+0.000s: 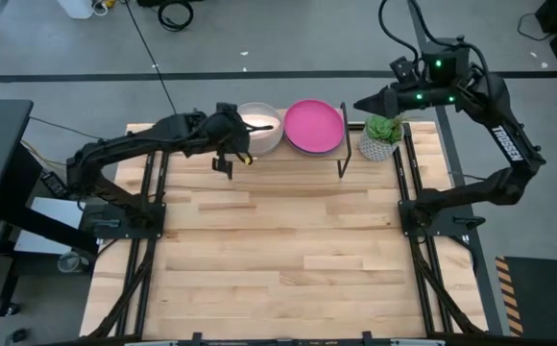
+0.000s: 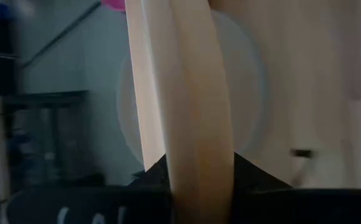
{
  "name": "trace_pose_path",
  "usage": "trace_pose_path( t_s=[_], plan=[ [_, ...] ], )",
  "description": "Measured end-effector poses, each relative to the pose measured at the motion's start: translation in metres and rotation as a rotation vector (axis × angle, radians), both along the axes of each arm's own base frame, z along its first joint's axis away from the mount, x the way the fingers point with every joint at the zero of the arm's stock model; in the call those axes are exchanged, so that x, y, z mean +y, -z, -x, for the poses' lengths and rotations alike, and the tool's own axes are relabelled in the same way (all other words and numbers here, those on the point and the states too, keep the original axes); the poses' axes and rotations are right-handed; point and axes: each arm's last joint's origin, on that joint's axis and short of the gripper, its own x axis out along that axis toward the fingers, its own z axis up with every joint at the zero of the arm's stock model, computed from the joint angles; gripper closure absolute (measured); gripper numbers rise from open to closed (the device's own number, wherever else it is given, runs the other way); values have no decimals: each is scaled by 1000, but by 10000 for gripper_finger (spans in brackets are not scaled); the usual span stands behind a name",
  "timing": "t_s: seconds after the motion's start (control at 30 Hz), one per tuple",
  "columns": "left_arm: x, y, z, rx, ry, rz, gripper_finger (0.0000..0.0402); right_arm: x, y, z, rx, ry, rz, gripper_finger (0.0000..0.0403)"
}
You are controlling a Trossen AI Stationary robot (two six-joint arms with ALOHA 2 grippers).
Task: Place and stack plates onto a shelf
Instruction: Stack the light orange plate on top of the gray plate on the shelf
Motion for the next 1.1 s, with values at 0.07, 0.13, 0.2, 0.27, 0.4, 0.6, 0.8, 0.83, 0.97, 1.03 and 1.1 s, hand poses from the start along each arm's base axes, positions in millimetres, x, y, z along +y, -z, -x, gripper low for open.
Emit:
trace_pose_path(
  t_s=[0.07,0.13,0.2,0.27,0.4,0.6,0.8,0.83,0.97,1.03,1.1],
  plan=[
    [3,7,-6,-19,0,-75,343,3,0,-2,1,-12,3,213],
    [5,14,-9,0,11,-126,343,5,0,-3,2,-27,4,213],
    [6,19,-13,-2,27,-157,343,7,0,-5,1,-37,3,213],
    [9,24,-14,10,27,-169,343,7,1,-7,5,-47,1,213],
    [16,36,-13,18,1,-170,342,9,1,-9,6,-60,1,213],
    [25,46,-8,23,-49,-136,336,9,1,-10,8,-67,10,213],
    [25,44,-12,-50,-53,-113,290,9,1,-10,9,-69,11,213],
    [25,44,-12,-62,-51,-109,279,9,1,-10,8,-69,9,213],
    [25,44,-13,-110,-65,-57,238,11,1,-11,8,-81,6,213],
    [25,42,-12,-141,-90,-8,222,12,1,-11,8,-88,7,213],
    [26,40,-10,-170,-105,57,211,13,1,-12,11,-84,10,213]
  ],
)
